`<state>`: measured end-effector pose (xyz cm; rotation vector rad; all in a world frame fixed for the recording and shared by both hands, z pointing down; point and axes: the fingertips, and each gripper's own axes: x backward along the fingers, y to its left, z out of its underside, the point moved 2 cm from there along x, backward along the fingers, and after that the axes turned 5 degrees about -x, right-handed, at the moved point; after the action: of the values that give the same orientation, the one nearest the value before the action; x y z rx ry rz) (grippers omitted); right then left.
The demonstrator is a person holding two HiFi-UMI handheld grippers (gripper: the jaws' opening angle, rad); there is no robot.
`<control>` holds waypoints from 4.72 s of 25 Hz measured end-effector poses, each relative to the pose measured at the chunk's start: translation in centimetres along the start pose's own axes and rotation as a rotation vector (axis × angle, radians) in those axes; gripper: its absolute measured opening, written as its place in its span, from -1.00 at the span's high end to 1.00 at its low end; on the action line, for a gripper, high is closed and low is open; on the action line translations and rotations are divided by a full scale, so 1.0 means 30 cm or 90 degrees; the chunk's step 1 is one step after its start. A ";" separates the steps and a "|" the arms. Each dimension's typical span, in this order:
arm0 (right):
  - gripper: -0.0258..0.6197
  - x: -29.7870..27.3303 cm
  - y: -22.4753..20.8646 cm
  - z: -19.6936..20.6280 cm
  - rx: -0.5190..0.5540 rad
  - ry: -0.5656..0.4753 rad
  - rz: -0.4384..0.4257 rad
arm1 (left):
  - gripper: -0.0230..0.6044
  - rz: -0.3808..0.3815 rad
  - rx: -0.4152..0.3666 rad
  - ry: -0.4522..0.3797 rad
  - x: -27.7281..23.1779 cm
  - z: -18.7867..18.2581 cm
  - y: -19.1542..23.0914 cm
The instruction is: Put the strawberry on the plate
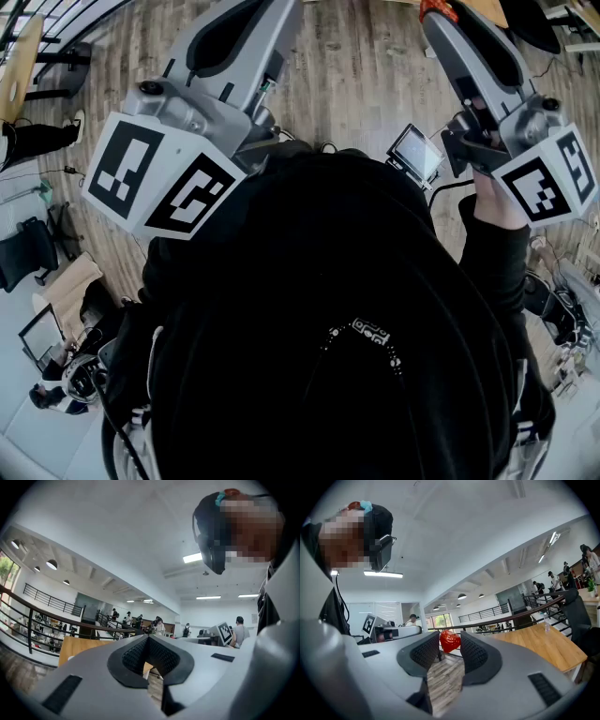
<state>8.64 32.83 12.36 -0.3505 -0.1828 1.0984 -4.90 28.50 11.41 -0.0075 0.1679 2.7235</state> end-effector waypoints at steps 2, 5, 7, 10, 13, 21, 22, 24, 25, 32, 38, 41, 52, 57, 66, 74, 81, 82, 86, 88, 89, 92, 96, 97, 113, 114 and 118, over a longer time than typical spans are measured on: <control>0.45 -0.006 0.022 -0.011 0.009 -0.004 -0.005 | 0.92 -0.004 -0.007 0.000 0.008 -0.013 0.003; 0.45 -0.018 0.038 -0.025 0.027 -0.010 -0.005 | 0.92 -0.016 -0.036 0.004 0.019 -0.029 0.002; 0.45 -0.016 0.037 -0.026 0.044 -0.008 -0.001 | 0.92 -0.016 -0.049 0.005 0.016 -0.026 -0.013; 0.45 -0.017 0.034 -0.022 0.058 -0.005 -0.011 | 0.92 -0.024 -0.056 0.001 0.012 -0.016 -0.021; 0.45 -0.024 0.038 -0.018 0.072 -0.010 -0.016 | 0.92 -0.033 -0.064 -0.011 0.001 -0.021 -0.017; 0.45 -0.051 -0.005 -0.009 0.080 -0.009 0.018 | 0.92 -0.019 -0.071 0.016 -0.035 0.012 0.012; 0.45 -0.058 -0.004 -0.001 0.079 -0.007 0.018 | 0.92 -0.020 -0.070 0.020 -0.030 0.022 0.022; 0.45 -0.064 0.007 0.007 0.074 -0.004 0.017 | 0.92 -0.018 -0.064 0.029 -0.018 0.031 0.037; 0.45 -0.065 0.010 0.010 0.071 -0.003 0.017 | 0.92 -0.017 -0.062 0.032 -0.014 0.030 0.040; 0.45 -0.044 -0.036 0.022 0.054 0.001 0.032 | 0.92 -0.005 -0.089 0.055 -0.080 0.054 0.026; 0.45 -0.067 -0.088 0.022 0.070 0.005 0.129 | 0.92 -0.043 -0.113 0.025 -0.125 0.013 0.053; 0.45 -0.051 -0.089 0.005 0.091 -0.005 0.136 | 0.92 -0.031 -0.113 0.033 -0.161 0.029 0.042; 0.45 -0.057 -0.163 -0.024 0.054 -0.027 0.139 | 0.92 0.042 -0.115 0.023 -0.264 0.035 0.051; 0.45 -0.051 -0.221 -0.042 0.056 -0.025 0.164 | 0.92 0.078 -0.099 0.025 -0.308 0.042 0.070; 0.45 -0.192 -0.257 -0.065 0.057 -0.009 0.179 | 0.92 0.075 -0.083 0.015 -0.342 0.036 0.229; 0.45 -0.405 -0.289 -0.064 0.042 0.010 0.213 | 0.92 0.115 -0.056 0.052 -0.388 0.069 0.430; 0.45 -0.476 -0.366 -0.083 0.017 0.022 0.242 | 0.92 0.123 -0.038 0.094 -0.427 0.106 0.559; 0.45 -0.501 -0.365 -0.089 0.014 0.020 0.241 | 0.92 0.118 -0.032 0.100 -0.422 0.112 0.596; 0.45 -0.613 -0.391 -0.121 0.031 0.023 0.228 | 0.92 0.091 -0.030 0.080 -0.438 0.072 0.735; 0.45 -0.681 -0.394 -0.137 0.040 0.020 0.212 | 0.92 0.081 -0.037 0.067 -0.439 0.049 0.787; 0.45 -0.708 -0.384 -0.138 0.043 0.017 0.206 | 0.92 0.080 -0.040 0.065 -0.426 0.046 0.803; 0.45 -0.780 -0.347 -0.132 0.048 0.009 0.200 | 0.92 0.087 -0.042 0.064 -0.389 0.056 0.858; 0.45 -0.878 -0.351 -0.142 0.058 0.019 0.193 | 0.92 0.086 -0.097 0.052 -0.411 0.029 0.922; 0.45 -0.892 -0.351 -0.146 0.064 0.023 0.192 | 0.92 0.088 -0.109 0.050 -0.412 0.026 0.925; 0.45 -0.959 -0.469 -0.031 0.006 0.080 0.214 | 0.92 0.054 -0.010 0.118 -0.314 0.238 1.155; 0.45 -0.917 -0.500 -0.011 -0.013 0.088 0.227 | 0.92 0.053 0.001 0.132 -0.309 0.274 1.144; 0.45 -0.920 -0.513 0.005 -0.035 0.109 0.214 | 0.92 0.037 0.042 0.160 -0.257 0.361 1.135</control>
<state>9.13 1.91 18.91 -0.5362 -0.0007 1.3886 -11.28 -4.23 26.36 -0.3317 0.3356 2.7647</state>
